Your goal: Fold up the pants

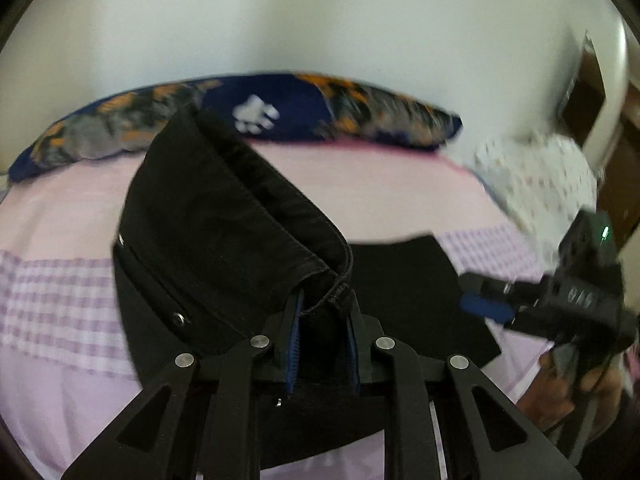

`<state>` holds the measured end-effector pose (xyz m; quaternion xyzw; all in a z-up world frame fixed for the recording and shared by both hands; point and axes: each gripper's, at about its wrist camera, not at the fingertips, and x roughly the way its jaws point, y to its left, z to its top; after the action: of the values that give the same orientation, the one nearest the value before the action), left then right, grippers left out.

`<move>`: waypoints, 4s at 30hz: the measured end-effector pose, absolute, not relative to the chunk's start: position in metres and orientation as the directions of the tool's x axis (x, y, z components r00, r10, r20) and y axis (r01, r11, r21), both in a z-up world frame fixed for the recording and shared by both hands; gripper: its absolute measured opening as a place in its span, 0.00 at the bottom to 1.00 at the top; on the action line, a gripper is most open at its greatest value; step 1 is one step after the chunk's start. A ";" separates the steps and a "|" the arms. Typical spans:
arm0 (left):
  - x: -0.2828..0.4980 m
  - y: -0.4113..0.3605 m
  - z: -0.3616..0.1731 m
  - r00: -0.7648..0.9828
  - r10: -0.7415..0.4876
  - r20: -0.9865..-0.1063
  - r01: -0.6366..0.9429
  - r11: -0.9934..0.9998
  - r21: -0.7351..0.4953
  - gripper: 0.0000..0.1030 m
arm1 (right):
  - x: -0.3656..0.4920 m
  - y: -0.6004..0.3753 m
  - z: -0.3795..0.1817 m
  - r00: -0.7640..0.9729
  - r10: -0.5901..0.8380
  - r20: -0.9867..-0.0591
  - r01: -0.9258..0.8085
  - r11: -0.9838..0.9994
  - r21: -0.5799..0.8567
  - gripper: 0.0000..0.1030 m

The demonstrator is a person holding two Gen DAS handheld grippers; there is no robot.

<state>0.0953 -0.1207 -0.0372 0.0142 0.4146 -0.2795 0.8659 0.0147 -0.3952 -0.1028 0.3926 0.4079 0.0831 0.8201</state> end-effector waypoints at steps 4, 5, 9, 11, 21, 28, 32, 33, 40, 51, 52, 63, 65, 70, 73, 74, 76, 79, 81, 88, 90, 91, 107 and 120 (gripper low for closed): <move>0.089 -0.151 -0.065 0.436 -0.452 -0.778 0.532 0.827 -0.183 0.18 | 0.011 -0.406 -0.112 0.650 0.448 -0.614 0.203 0.676 0.709 0.62; 0.087 -0.156 -0.070 0.424 -0.448 -0.787 0.541 0.822 -0.176 0.18 | 0.011 -0.409 -0.114 0.647 0.449 -0.616 0.208 0.674 0.709 0.62; 0.076 -0.180 -0.082 0.414 -0.401 -0.817 0.580 0.808 -0.102 0.20 | 0.010 -0.414 -0.120 0.644 0.453 -0.616 0.218 0.664 0.716 0.62; 0.071 -0.187 -0.082 0.430 -0.380 -0.819 0.595 0.801 -0.059 0.23 | 0.010 -0.415 -0.121 0.641 0.454 -0.619 0.219 0.665 0.714 0.62; 0.059 -0.192 -0.063 0.413 -0.415 -0.811 0.631 0.772 -0.074 0.27 | 0.014 -0.414 -0.124 0.623 0.465 -0.629 0.209 0.676 0.707 0.62; 0.069 -0.154 -0.033 0.485 -0.444 -0.753 0.576 0.810 -0.106 0.42 | 0.020 -0.401 -0.123 0.597 0.487 -0.638 0.180 0.693 0.698 0.62; 0.086 -0.121 -0.037 0.487 -0.407 -0.773 0.501 0.855 -0.134 0.42 | 0.027 -0.385 -0.123 0.566 0.526 -0.634 0.137 0.699 0.702 0.62; 0.090 -0.114 -0.040 0.484 -0.397 -0.780 0.483 0.864 -0.140 0.42 | 0.029 -0.380 -0.122 0.559 0.536 -0.632 0.123 0.700 0.703 0.62; 0.086 -0.089 -0.064 0.435 -0.395 -0.809 0.471 0.866 -0.170 0.42 | 0.049 -0.348 -0.126 0.476 0.621 -0.623 0.048 0.689 0.724 0.55; 0.085 -0.091 -0.070 0.387 -0.438 -0.811 0.486 0.845 -0.224 0.42 | 0.054 -0.337 -0.126 0.463 0.577 -0.673 0.051 0.741 0.670 0.13; 0.087 -0.089 -0.067 0.392 -0.445 -0.805 0.477 0.847 -0.235 0.42 | 0.051 -0.339 -0.125 0.469 0.584 -0.663 0.050 0.732 0.680 0.13; 0.099 -0.064 -0.060 0.437 -0.429 -0.791 0.423 0.874 -0.240 0.42 | 0.037 -0.352 -0.132 0.445 0.606 -0.659 0.114 0.692 0.713 0.18; 0.097 -0.067 -0.064 0.434 -0.416 -0.799 0.431 0.875 -0.222 0.42 | 0.036 -0.349 -0.132 0.429 0.612 -0.665 0.105 0.697 0.709 0.20; 0.092 -0.075 -0.074 0.421 -0.394 -0.817 0.450 0.873 -0.189 0.43 | 0.043 -0.342 -0.135 0.426 0.613 -0.666 0.106 0.697 0.709 0.24; 0.090 -0.078 -0.075 0.421 -0.389 -0.819 0.462 0.869 -0.175 0.43 | 0.049 -0.339 -0.135 0.444 0.602 -0.663 0.104 0.701 0.706 0.21; 0.090 -0.077 -0.074 0.420 -0.390 -0.820 0.462 0.869 -0.177 0.43 | 0.049 -0.337 -0.133 0.457 0.589 -0.667 0.094 0.713 0.695 0.19; 0.092 -0.074 -0.070 0.413 -0.409 -0.814 0.451 0.868 -0.207 0.43 | 0.045 -0.336 -0.125 0.472 0.578 -0.666 0.067 0.729 0.681 0.15; 0.095 -0.067 -0.061 0.419 -0.434 -0.797 0.435 0.867 -0.243 0.43 | 0.032 -0.340 -0.115 0.490 0.589 -0.643 0.046 0.719 0.694 0.14; 0.097 -0.065 -0.058 0.416 -0.437 -0.798 0.442 0.864 -0.243 0.43 | 0.024 -0.347 -0.117 0.488 0.613 -0.621 0.061 0.686 0.725 0.13; 0.092 -0.075 -0.070 0.394 -0.388 -0.833 0.474 0.863 -0.177 0.44 | 0.027 -0.353 -0.136 0.432 0.619 -0.656 0.100 0.690 0.717 0.30; 0.090 -0.079 -0.073 0.392 -0.380 -0.838 0.487 0.858 -0.161 0.46 | 0.031 -0.358 -0.131 0.440 0.589 -0.677 0.092 0.721 0.687 0.45; 0.090 -0.080 -0.074 0.392 -0.378 -0.839 0.490 0.858 -0.157 0.48 | 0.033 -0.361 -0.129 0.446 0.591 -0.673 0.077 0.723 0.686 0.47; 0.094 -0.083 -0.079 0.377 -0.365 -0.851 0.473 0.866 -0.162 0.49 | 0.100 -0.356 -0.149 0.325 0.745 -0.582 -0.143 0.647 0.749 0.48; 0.101 -0.072 -0.065 0.362 -0.418 -0.833 0.438 0.865 -0.243 0.50 | 0.086 -0.341 -0.120 0.406 0.761 -0.507 -0.064 0.577 0.814 0.12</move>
<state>0.1014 -0.0720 -0.0648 0.0104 0.5015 -0.2593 0.8253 0.0859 -0.3407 -0.1199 0.3697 0.4713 0.2738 0.7525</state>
